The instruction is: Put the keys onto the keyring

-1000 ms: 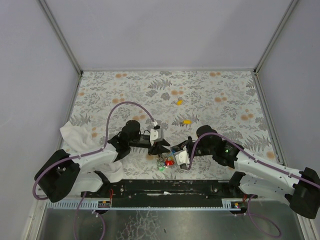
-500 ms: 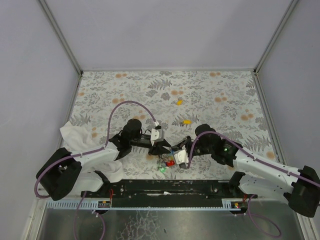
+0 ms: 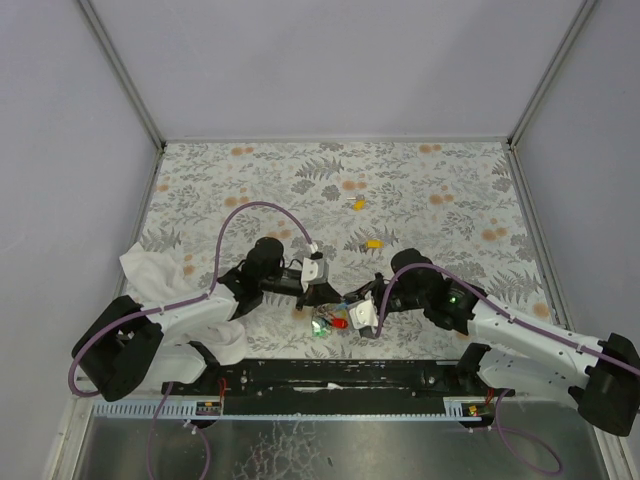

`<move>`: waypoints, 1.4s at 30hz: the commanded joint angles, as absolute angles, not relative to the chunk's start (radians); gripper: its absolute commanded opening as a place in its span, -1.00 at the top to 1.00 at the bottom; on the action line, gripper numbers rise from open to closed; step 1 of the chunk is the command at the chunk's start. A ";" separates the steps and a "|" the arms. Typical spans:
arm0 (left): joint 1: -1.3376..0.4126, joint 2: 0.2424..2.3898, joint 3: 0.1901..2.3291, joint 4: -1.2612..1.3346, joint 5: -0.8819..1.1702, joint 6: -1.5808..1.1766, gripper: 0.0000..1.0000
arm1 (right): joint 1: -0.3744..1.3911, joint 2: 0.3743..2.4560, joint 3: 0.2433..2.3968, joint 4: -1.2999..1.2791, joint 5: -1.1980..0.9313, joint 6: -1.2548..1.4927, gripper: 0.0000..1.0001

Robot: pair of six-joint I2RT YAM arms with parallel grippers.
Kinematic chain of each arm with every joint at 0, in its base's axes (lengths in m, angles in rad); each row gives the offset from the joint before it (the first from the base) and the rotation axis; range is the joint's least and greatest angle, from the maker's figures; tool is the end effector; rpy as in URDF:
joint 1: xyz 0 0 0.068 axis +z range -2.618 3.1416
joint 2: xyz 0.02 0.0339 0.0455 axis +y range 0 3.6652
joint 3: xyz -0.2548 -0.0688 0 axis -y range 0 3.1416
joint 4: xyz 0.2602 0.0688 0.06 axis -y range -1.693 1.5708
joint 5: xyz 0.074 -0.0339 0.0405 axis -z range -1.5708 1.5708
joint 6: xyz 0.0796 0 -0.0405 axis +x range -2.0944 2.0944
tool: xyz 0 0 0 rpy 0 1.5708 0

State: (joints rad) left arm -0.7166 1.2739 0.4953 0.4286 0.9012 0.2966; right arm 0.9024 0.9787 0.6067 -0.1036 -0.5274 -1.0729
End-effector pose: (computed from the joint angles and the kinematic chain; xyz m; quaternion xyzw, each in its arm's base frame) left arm 0.1767 -0.2367 0.1748 0.5762 0.5239 -0.4566 0.4303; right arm 0.1352 0.2359 0.2209 -0.7628 0.3406 0.1789 0.5198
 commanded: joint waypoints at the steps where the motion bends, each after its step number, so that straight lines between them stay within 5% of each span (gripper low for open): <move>1: -0.709 1.265 0.516 0.393 0.895 0.320 1.00 | 0.910 0.913 0.628 -0.072 -0.492 -1.051 1.00; 21: -0.680 1.211 0.412 0.725 0.747 -0.072 1.00 | 0.911 0.929 0.542 -0.029 -0.458 -1.006 1.00; 42: -0.680 1.110 0.255 0.930 0.451 -0.305 1.00 | 0.918 1.038 0.429 0.346 -0.512 -0.863 1.00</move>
